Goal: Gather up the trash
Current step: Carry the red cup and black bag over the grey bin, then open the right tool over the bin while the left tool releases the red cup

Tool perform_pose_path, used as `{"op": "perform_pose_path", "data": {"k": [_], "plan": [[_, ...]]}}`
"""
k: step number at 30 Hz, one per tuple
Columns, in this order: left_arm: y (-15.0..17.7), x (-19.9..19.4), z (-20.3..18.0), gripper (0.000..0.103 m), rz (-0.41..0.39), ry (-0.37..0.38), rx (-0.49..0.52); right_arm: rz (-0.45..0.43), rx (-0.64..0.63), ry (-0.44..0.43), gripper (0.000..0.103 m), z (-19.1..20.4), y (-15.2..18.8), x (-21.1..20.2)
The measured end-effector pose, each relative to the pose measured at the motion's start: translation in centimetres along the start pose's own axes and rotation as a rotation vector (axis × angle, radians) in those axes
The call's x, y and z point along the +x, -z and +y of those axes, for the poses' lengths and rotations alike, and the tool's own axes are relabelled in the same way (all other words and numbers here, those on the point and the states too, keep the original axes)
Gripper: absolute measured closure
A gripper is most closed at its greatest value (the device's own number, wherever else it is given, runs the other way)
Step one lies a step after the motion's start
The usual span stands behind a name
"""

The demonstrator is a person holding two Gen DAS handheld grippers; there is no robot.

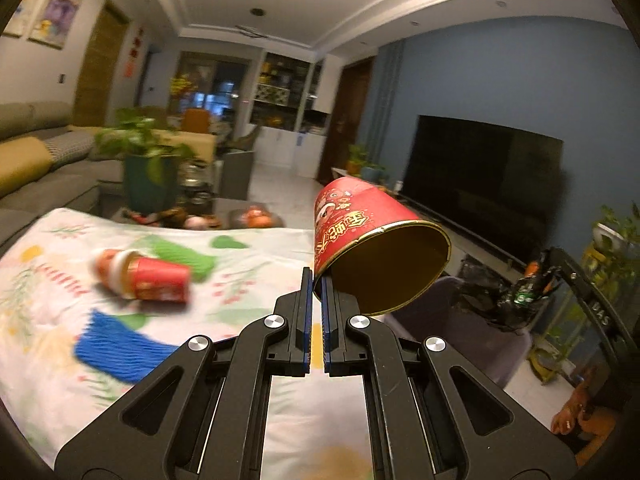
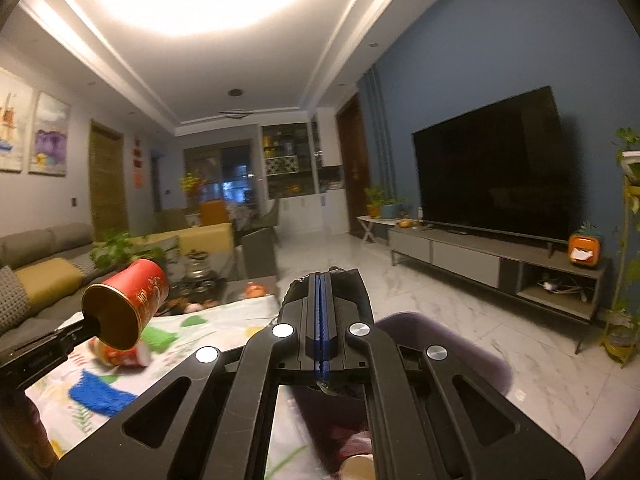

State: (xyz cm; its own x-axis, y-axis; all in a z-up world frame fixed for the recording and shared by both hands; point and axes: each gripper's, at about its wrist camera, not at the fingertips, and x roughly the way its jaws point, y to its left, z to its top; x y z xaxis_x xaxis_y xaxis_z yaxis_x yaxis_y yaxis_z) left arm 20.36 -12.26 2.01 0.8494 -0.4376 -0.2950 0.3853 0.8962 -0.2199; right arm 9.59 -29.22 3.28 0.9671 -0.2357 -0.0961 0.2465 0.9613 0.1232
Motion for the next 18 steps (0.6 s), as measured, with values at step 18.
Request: {"op": "perform_pose_path", "data": {"k": [18], "plan": [[3.2,8.4,-9.2,0.1,0.099,0.159,0.096,0.029,0.019,0.065,0.102,-4.7,1.4,1.9]]}}
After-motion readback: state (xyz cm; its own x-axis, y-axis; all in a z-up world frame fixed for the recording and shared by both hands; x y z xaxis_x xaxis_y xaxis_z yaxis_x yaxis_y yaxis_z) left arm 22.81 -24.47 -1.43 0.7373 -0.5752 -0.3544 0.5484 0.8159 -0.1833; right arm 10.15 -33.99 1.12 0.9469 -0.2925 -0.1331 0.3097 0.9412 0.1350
